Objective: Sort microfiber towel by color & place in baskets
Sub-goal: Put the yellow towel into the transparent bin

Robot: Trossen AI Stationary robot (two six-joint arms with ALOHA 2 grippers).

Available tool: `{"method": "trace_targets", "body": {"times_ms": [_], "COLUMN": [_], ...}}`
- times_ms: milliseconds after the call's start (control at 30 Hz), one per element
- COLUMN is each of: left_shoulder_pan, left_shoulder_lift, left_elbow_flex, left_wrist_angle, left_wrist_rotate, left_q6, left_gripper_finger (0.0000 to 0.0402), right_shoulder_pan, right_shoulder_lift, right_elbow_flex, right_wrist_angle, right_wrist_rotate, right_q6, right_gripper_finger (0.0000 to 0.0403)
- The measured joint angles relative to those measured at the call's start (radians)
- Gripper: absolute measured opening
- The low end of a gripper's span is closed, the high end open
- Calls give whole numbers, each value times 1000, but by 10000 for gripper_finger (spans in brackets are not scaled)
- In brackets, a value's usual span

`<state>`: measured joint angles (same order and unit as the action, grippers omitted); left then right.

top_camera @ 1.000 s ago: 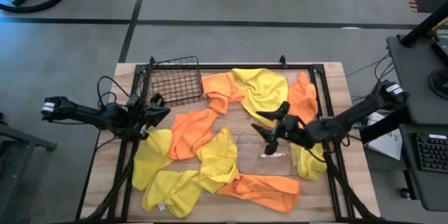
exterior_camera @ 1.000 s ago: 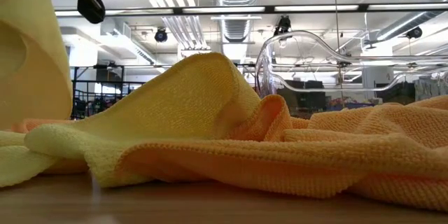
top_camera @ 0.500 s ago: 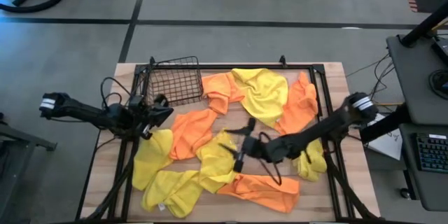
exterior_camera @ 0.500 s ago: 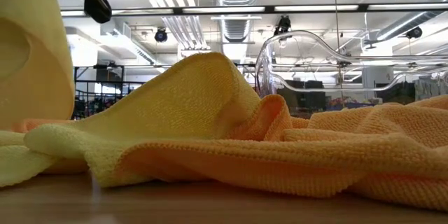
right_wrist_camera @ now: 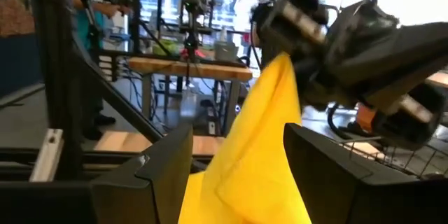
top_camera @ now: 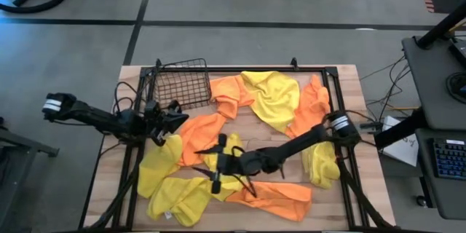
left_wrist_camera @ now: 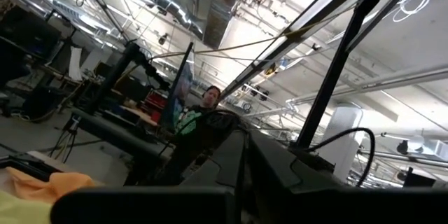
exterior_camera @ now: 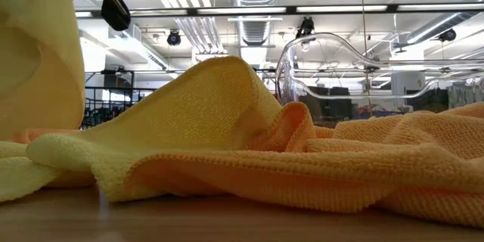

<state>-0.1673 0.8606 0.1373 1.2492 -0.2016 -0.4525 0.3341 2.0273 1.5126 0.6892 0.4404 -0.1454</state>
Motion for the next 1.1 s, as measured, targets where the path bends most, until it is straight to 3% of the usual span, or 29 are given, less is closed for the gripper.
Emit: {"method": "trace_targets", "body": {"times_ms": [333, 433, 567, 700, 1100], "left_shoulder_pan": [0, 0, -1, -2, -3], "left_shoulder_lift": [86, 111, 113, 96, 136], "left_elbow_flex": [55, 65, 59, 47, 39], "left_wrist_angle": [4, 3, 12, 4, 5], "left_wrist_rotate": [1, 1, 4, 97, 166], "left_q6": [-2, -2, -13, -104, -367], "left_gripper_finger": [7, 7, 7, 7, 7], "right_shoulder_pan": [-82, -111, -123, -133, -183], "right_shoulder_lift": [137, 157, 158, 154, 149], "right_elbow_flex": [150, 176, 174, 171, 171], "right_wrist_angle": [2, 1, -16, -59, -74], "right_wrist_rotate": [-83, -171, -182, -266, -415], "right_q6": [74, 107, 95, 75, -22], "right_gripper_finger": [219, 219, 219, 219, 219]}}
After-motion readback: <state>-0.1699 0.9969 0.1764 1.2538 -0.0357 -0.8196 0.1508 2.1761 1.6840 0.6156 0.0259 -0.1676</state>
